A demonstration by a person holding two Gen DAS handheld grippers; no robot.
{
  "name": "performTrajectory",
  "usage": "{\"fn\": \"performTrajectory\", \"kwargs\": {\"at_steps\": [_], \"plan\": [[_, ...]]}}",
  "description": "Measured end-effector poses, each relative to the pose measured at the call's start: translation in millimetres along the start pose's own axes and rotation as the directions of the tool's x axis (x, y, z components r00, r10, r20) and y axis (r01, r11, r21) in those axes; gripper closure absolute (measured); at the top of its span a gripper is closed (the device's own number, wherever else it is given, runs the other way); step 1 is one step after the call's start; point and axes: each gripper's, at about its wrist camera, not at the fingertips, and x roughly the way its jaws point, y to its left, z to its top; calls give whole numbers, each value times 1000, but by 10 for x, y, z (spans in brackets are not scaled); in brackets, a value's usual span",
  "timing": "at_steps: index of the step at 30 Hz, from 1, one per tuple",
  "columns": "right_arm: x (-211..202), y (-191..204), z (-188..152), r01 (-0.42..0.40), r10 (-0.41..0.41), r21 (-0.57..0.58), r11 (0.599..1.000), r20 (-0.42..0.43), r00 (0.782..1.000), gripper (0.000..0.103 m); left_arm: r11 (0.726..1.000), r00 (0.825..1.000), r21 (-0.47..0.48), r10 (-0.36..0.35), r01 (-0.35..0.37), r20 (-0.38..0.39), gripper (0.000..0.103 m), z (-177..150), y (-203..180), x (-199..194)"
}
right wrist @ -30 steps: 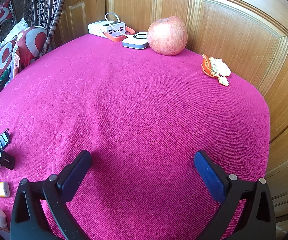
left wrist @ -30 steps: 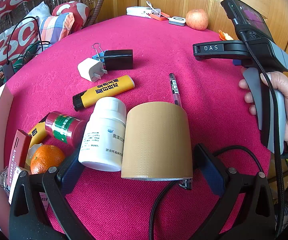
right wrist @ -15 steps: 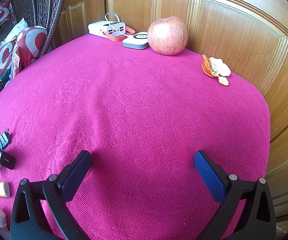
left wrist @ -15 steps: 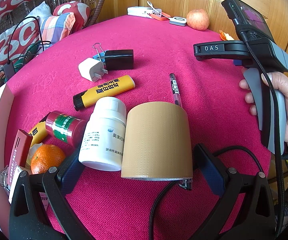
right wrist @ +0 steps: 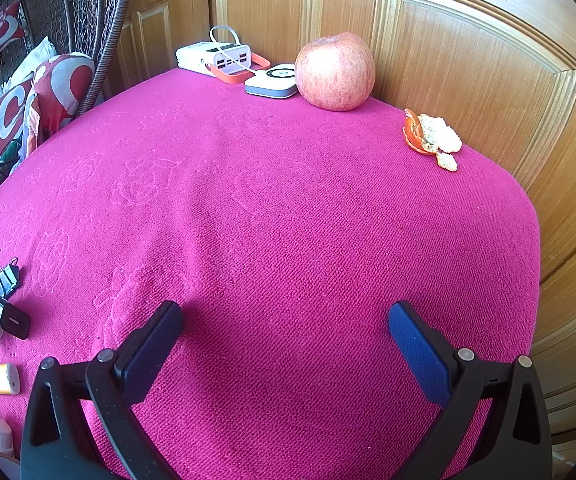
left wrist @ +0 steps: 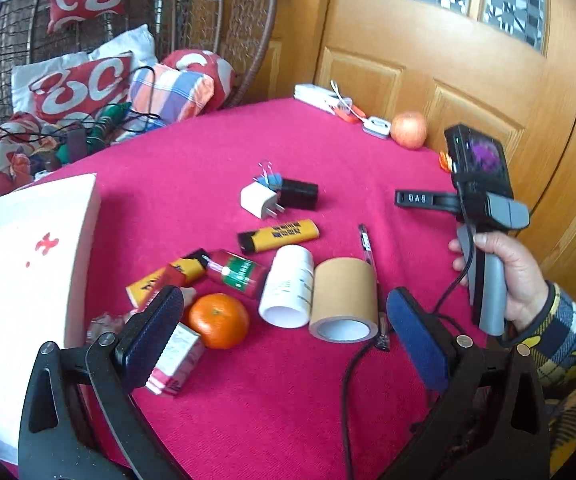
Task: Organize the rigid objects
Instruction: 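Grasp the red-and-white medicine box with the left tool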
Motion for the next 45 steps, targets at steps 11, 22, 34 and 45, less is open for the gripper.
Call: {"fn": "performTrajectory", "kwargs": {"at_steps": [11, 22, 34, 45], "plan": [[-238, -47, -34, -256, 257, -22, 966, 99, 961, 0, 988, 986, 45, 150, -147, -67, 8, -222, 439, -37], [-1175, 630, -582, -681, 793, -589, 435, -107, 599, 0, 992, 978, 84, 110, -96, -176, 22, -329, 333, 242], [-1073, 1132, -918, -675, 747, -675, 299, -275, 606, 15, 999, 972, 1, 47, -48, -229, 33, -406, 361, 320], [-1005, 1071, -941, -715, 736, -632, 299, -324, 594, 53, 995, 983, -37, 88, -95, -163, 72, -368, 413, 192]]}}
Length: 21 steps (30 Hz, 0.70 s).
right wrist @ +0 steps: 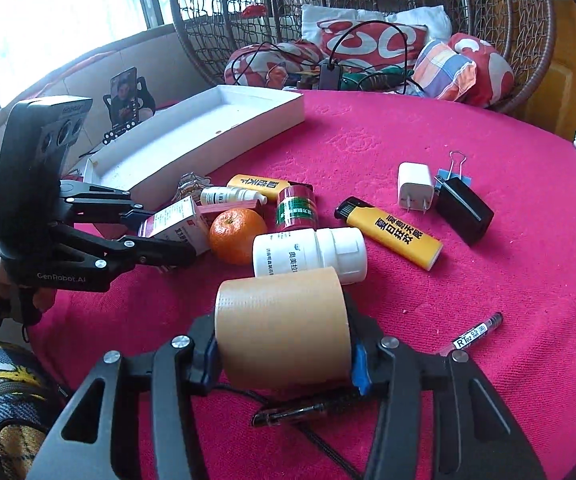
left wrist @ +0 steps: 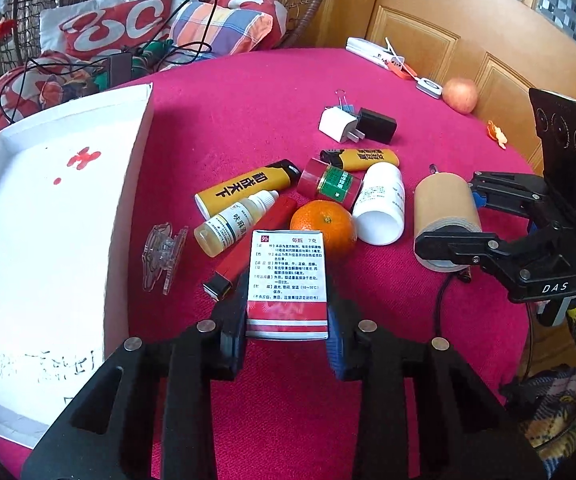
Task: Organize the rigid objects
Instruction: 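Grasp the red-and-white medicine box with the left tool, then carry the medicine box to the tray with left tool while right tool grasps tape roll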
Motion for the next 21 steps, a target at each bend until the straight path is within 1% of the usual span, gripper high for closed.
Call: {"fn": "performTrajectory", "kwargs": {"at_steps": [5, 11, 15, 18, 21], "plan": [[-271, 88, 103, -1, 2, -4, 1000, 97, 995, 53, 1000, 998, 3, 16, -16, 68, 72, 50, -35, -210], [-538, 199, 307, -10, 10, -1, 1000, 221, 975, 53, 999, 987, -26, 39, -35, 157, 72, 128, -7, -498], [-640, 293, 455, -48, 52, -22, 999, 268, 962, 53, 997, 974, -60, 65, -53, 216, 72, 163, 88, -707], [-694, 397, 552, -59, 70, -45, 997, 301, 951, 53, 993, 964, -93, 90, -69, 251, 72, 156, 199, -848], [-703, 507, 660, -76, 97, -81, 994, 309, 946, 53, 988, 955, -130, 114, -81, 272, 72, 118, 327, -957]]}}
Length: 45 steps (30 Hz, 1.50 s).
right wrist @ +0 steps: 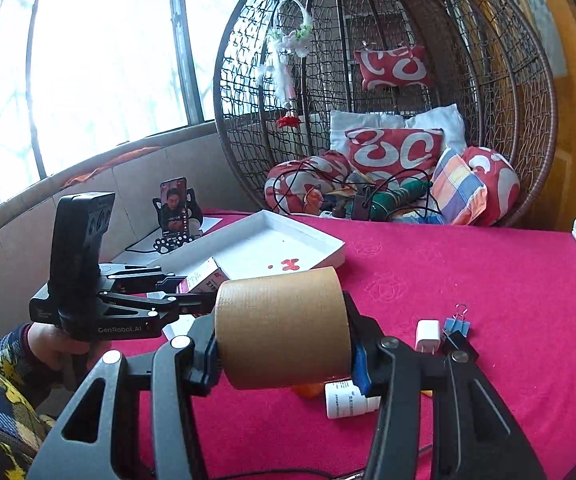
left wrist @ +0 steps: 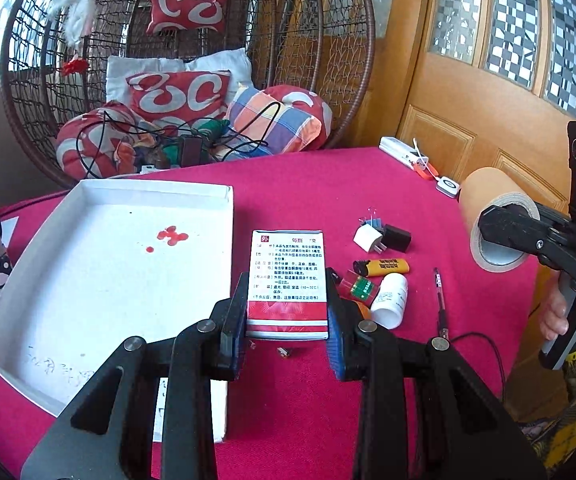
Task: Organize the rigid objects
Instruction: 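Carry the medicine box to the tray with left tool while right tool grasps tape roll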
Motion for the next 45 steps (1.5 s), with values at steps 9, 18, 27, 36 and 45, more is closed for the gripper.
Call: {"fn": "performTrajectory", "kwargs": {"at_steps": [9, 18, 27, 36, 45], "plan": [[273, 239, 248, -41, 41, -23, 999, -1, 999, 53, 991, 994, -91, 100, -97, 39, 72, -26, 446, -213], [634, 428, 430, -78, 78, -13, 997, -27, 997, 53, 969, 980, -166, 193, -182, 53, 72, -74, 820, -351], [1132, 577, 466, -99, 100, 13, 995, -96, 990, 53, 930, 951, -199, 310, -308, -21, 72, -4, 1193, 9], [1583, 573, 529, -64, 72, 61, 996, -141, 987, 53, 886, 911, -214, 411, -411, -45, 72, 92, 1384, 197], [2017, 588, 384, -45, 61, 72, 996, -238, 969, 53, 869, 897, -224, 431, -441, -94, 71, 26, 1493, 366]]}}
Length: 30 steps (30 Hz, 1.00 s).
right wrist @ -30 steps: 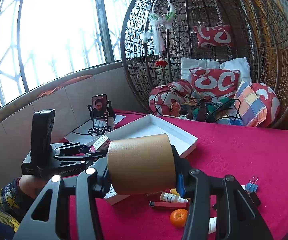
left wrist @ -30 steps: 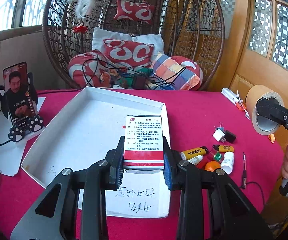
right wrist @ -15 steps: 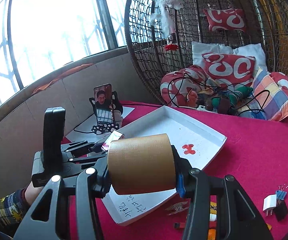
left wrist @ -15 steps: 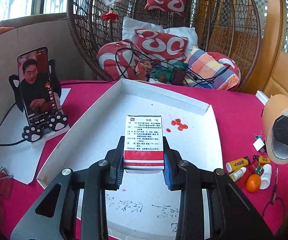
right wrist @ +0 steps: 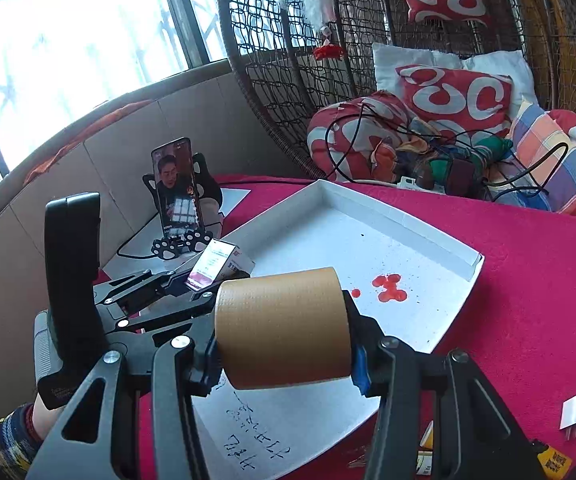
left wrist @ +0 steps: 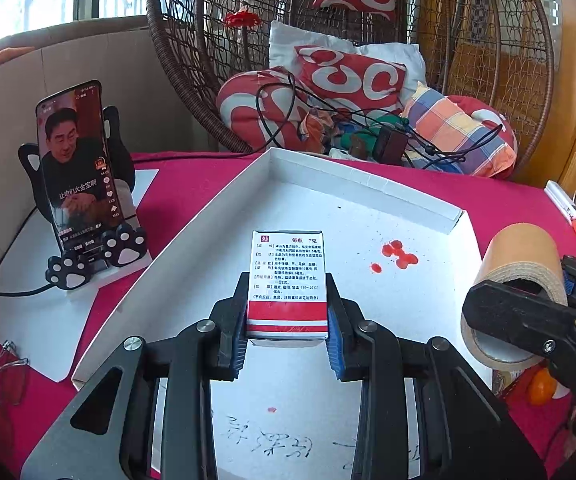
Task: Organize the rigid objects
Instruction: 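Carry the medicine box to the tray with left tool while right tool grasps tape roll, then lower the brown tape roll into the tray and open the right tool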
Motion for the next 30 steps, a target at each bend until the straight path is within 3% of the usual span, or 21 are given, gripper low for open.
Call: {"fn": "performTrajectory", "kwargs": {"at_steps": [9, 11, 13, 14, 16, 18, 22, 27, 30], "plan": [[320, -14, -114, 25, -24, 15, 1000, -62, 998, 53, 998, 999, -54, 21, -23, -39, 70, -46, 112, 135], [337, -21, -124, 28, -27, 19, 999, -62, 998, 52, 997, 999, -70, 16, -20, -46, 63, -50, 118, 137], [296, -17, -130, 44, -43, 11, 999, -34, 998, 52, 996, 999, -84, 30, -33, -42, 30, -58, 127, 109], [258, -17, -130, 67, -67, 6, 998, -15, 998, 47, 994, 998, -90, 55, -57, -27, 25, -64, 138, 71], [185, -46, -116, 100, -100, 8, 995, 13, 995, 19, 991, 999, -124, 51, -51, -1, 10, -66, 199, 8], [62, -84, -119, 108, -109, 24, 994, 50, 993, 1, 986, 999, -157, 50, -48, 11, 0, -78, 245, -71], [-319, -97, -154, 114, -120, 48, 992, 152, 981, 0, 988, 998, -153, 33, -24, 60, 0, -140, 183, -274], [-972, -133, -165, 128, -144, 71, 989, 322, 936, 0, 992, 992, -120, -33, 48, 124, 0, -137, 27, -513], [-1509, -239, -204, 137, -175, 113, 984, 474, 863, 0, 989, 981, -85, -102, 117, 164, 0, -109, -102, -640]]}}
